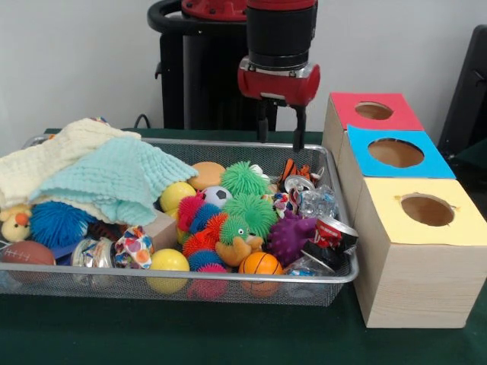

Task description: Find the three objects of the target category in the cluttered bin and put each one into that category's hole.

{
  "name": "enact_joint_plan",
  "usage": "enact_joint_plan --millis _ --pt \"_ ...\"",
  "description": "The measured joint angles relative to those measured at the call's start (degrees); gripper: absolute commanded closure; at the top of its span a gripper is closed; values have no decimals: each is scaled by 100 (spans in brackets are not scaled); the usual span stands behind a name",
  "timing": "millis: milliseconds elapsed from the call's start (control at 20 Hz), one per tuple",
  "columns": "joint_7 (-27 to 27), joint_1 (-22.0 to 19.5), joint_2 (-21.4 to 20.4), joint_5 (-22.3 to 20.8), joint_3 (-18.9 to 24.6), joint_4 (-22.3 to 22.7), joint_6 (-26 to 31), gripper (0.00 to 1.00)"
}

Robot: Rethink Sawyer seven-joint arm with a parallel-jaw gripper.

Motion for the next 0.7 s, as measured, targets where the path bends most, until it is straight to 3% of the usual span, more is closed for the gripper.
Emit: enact_joint_plan --millis 300,700 --pt "65 525 108 91 -590 -216 -15 0" --pt "146 1413 599 639 -1191 -594 -322 0"
